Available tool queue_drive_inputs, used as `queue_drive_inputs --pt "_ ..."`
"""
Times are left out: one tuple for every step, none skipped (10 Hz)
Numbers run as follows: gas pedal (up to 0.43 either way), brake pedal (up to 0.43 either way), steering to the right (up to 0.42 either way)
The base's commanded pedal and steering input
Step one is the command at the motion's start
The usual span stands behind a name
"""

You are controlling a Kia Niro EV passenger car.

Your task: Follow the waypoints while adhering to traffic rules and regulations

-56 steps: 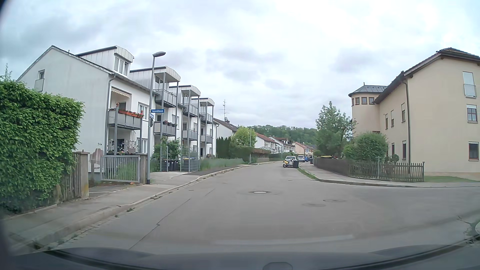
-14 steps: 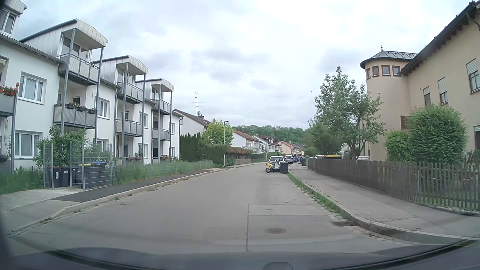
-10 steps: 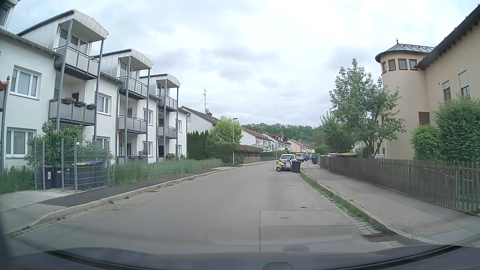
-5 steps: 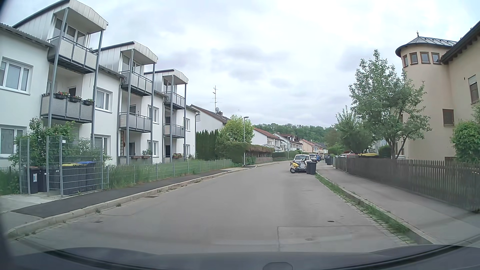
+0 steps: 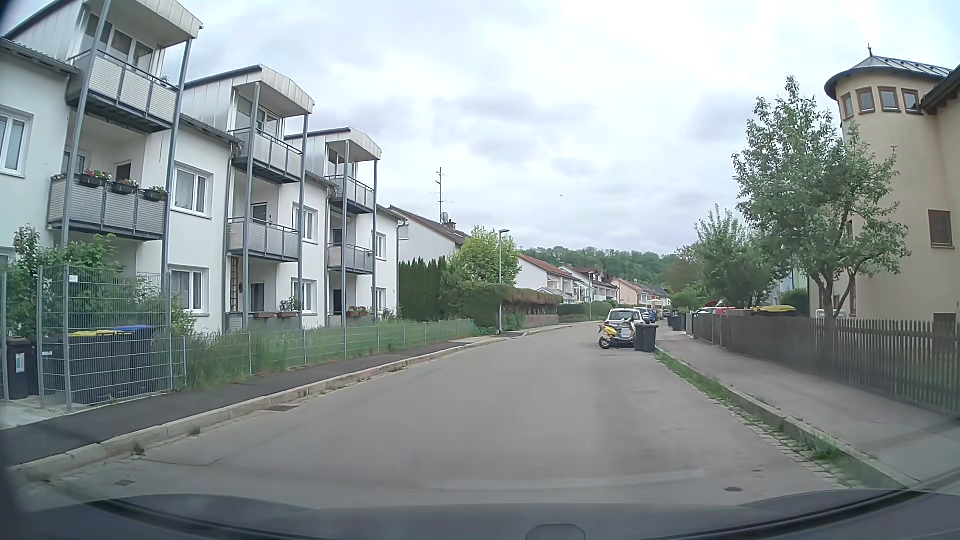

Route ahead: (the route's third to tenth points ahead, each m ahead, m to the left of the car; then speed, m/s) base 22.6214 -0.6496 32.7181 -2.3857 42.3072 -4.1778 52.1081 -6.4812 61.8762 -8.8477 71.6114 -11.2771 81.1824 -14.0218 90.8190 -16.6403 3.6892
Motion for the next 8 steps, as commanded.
queue_drive_inputs --pt "0.11 0.0 -0.033" --pt "0.11 0.0 -0.027" --pt "0.118 0.0 -0.022" --pt "0.13 0.0 -0.02" --pt "0.13 0.0 -0.018" --pt "0.13 0.0 -0.015" --pt "0.13 0.0 -0.012" --pt "0.13 0.0 -0.007"
